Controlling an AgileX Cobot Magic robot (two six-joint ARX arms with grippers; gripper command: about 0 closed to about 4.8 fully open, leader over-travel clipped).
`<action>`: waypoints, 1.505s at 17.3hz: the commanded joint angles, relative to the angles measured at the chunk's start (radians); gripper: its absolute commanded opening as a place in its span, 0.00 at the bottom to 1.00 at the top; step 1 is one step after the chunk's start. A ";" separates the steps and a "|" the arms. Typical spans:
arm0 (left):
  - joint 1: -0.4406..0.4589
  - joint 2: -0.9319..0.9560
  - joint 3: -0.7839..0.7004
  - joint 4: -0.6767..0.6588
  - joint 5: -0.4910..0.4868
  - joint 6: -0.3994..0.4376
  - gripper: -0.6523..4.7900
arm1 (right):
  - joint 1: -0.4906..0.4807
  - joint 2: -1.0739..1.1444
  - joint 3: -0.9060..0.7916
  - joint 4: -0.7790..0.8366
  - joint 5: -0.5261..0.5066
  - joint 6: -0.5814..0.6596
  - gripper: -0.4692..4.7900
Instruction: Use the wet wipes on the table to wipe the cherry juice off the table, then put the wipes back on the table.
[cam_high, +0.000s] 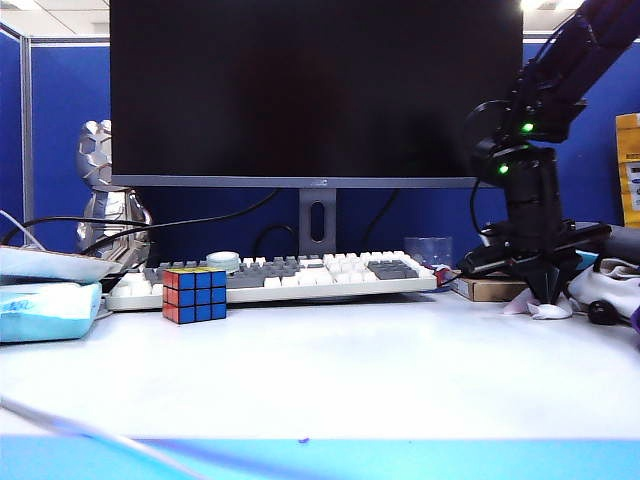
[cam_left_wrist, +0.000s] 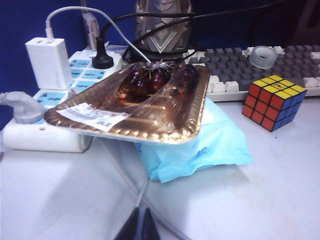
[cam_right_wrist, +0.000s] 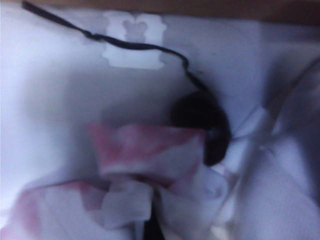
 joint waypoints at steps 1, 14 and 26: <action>0.001 -0.003 -0.001 -0.010 0.005 -0.003 0.12 | 0.045 0.029 -0.016 -0.003 -0.460 -0.089 0.08; 0.001 -0.003 -0.001 -0.010 0.005 -0.003 0.12 | 0.055 0.029 -0.016 -0.237 -0.098 -0.093 0.08; 0.001 -0.003 -0.001 -0.010 0.005 -0.003 0.12 | 0.309 0.030 -0.018 -0.410 -0.233 -0.146 0.08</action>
